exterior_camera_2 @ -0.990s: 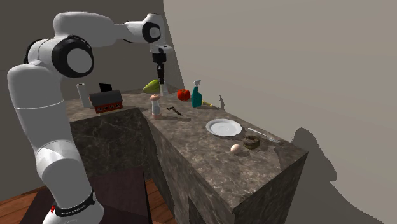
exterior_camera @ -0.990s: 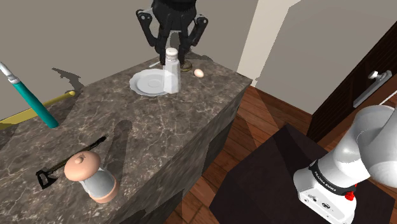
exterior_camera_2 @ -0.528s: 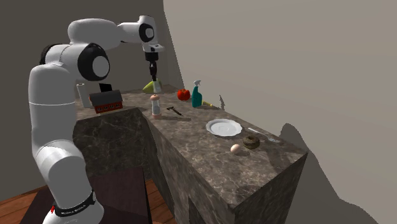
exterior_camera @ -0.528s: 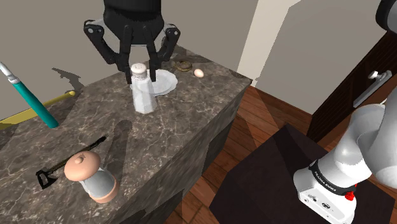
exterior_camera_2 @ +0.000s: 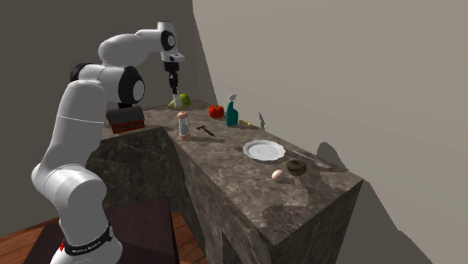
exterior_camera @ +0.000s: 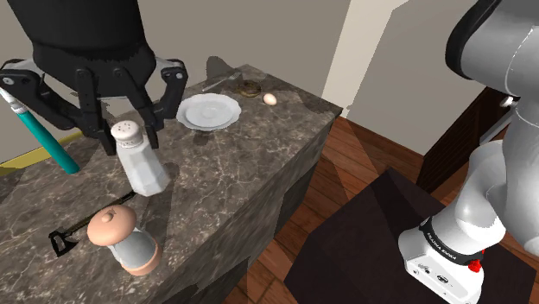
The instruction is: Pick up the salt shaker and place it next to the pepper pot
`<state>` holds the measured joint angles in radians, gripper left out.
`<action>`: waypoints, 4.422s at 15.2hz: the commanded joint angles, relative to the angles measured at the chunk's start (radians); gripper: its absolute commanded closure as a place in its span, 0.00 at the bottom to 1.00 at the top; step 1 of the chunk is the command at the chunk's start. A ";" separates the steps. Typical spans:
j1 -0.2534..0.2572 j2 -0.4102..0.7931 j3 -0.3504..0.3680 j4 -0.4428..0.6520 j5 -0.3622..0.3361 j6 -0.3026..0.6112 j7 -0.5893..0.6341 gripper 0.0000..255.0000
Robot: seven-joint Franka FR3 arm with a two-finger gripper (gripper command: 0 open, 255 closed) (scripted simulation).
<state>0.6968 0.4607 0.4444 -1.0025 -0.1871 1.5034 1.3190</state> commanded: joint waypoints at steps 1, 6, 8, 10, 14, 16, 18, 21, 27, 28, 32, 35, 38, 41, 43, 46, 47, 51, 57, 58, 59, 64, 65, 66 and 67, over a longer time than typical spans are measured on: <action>-0.004 -0.007 0.001 -0.036 0.002 0.030 0.005 1.00; -0.029 -0.043 0.003 -0.162 0.017 0.120 0.005 1.00; -0.037 -0.053 0.003 -0.205 0.021 0.153 0.005 1.00; -0.043 -0.062 0.003 -0.245 0.025 0.185 0.005 1.00; -0.053 -0.074 0.002 -0.317 0.029 0.245 0.006 1.00; -0.057 -0.077 0.002 -0.350 0.030 0.274 0.006 1.00; -0.061 -0.080 0.001 -0.380 0.031 0.302 0.007 1.00; -0.065 -0.081 0.000 -0.423 0.030 0.343 0.008 1.00; -0.071 -0.076 -0.003 -0.497 0.026 0.421 0.012 1.00; -0.071 -0.075 -0.004 -0.509 0.025 0.434 0.013 1.00; -0.073 -0.066 -0.007 -0.550 0.019 0.483 0.017 1.00; -0.073 -0.057 -0.009 -0.579 0.014 0.519 0.020 1.00; -0.072 -0.046 -0.012 -0.604 0.008 0.555 0.024 1.00; -0.071 -0.034 -0.016 -0.627 0.001 0.589 0.029 1.00; -0.070 -0.024 -0.019 -0.641 -0.005 0.612 0.032 1.00; -0.069 -0.012 -0.022 -0.657 -0.011 0.639 0.036 1.00; -0.069 -0.012 -0.022 -0.657 -0.011 0.639 0.036 1.00; -0.069 -0.012 -0.022 -0.657 -0.011 0.639 0.036 1.00; -0.069 -0.012 -0.022 -0.657 -0.011 0.639 0.036 0.00; -0.069 -0.012 -0.022 -0.657 -0.011 0.639 0.036 0.00; -0.069 -0.012 -0.022 -0.657 -0.011 0.639 0.036 0.00; -0.078 -0.067 -0.009 -0.606 0.017 0.538 0.019 0.00; -0.079 -0.067 -0.009 -0.606 0.017 0.538 0.019 0.00; -0.079 -0.067 -0.009 -0.606 0.017 0.538 0.019 0.00; -0.079 -0.067 -0.009 -0.606 0.017 0.538 0.019 0.00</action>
<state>0.6184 0.3937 0.4358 -1.6103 -0.1705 2.0429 1.3383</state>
